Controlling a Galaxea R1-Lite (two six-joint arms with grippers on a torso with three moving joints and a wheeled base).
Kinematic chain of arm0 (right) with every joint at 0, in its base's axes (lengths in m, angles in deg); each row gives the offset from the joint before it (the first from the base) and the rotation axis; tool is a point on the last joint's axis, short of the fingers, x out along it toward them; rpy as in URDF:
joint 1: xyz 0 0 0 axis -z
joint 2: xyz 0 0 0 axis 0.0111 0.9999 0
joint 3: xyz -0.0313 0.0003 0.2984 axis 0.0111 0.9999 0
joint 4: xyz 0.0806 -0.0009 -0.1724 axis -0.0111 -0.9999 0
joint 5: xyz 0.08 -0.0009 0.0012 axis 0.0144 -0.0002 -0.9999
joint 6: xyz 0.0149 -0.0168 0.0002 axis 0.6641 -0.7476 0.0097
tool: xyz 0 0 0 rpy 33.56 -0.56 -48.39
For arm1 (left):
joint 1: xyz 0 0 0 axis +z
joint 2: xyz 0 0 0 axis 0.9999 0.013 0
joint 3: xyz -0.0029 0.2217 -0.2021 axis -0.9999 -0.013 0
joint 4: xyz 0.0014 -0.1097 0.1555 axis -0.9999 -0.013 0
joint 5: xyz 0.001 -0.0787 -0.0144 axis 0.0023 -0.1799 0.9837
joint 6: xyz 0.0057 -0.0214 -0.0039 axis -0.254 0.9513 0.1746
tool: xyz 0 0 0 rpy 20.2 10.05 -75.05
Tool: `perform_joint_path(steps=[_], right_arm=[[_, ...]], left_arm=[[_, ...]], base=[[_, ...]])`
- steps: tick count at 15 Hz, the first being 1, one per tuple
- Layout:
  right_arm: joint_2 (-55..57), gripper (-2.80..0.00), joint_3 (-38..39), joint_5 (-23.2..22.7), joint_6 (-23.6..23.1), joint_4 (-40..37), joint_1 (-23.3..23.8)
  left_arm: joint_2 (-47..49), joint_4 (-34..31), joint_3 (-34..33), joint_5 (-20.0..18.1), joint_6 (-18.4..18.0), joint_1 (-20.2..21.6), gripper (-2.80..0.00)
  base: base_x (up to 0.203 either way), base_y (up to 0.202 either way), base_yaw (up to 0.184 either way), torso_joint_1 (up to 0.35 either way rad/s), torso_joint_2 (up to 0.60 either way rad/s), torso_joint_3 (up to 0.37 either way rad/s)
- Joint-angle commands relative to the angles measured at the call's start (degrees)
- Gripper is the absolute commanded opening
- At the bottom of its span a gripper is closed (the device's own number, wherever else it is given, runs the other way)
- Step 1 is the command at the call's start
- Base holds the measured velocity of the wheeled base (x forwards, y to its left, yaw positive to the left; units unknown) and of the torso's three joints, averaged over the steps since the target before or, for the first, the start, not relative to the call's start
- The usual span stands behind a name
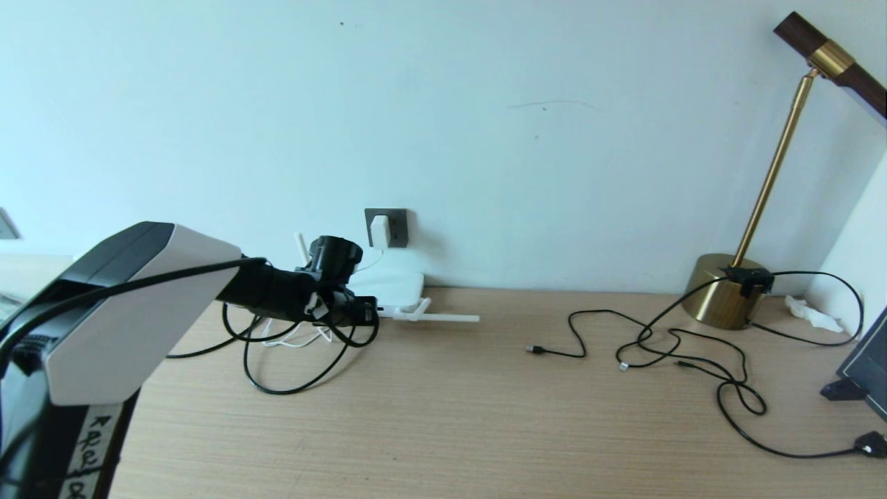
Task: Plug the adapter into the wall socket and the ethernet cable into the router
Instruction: Plug cable into router interface
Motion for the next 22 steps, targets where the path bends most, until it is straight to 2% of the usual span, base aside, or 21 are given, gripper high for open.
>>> perform_joint_path(steps=[1, 22], right_arm=[[0.1, -2.80, 0.0, 0.0, 0.0, -0.1, 0.0], [0.1, -2.80, 0.0, 0.0, 0.0, -0.1, 0.0]], left_arm=[[-0.2, -0.2, -0.7, 0.1, 0.1, -0.2, -2.80], [-1.5, 0.0, -2.9, 0.1, 0.4, -0.5, -2.80]], base=[[0.000, 0.000, 0.000, 0.000, 0.00, 0.000], [0.000, 0.000, 0.000, 0.000, 0.00, 0.000]])
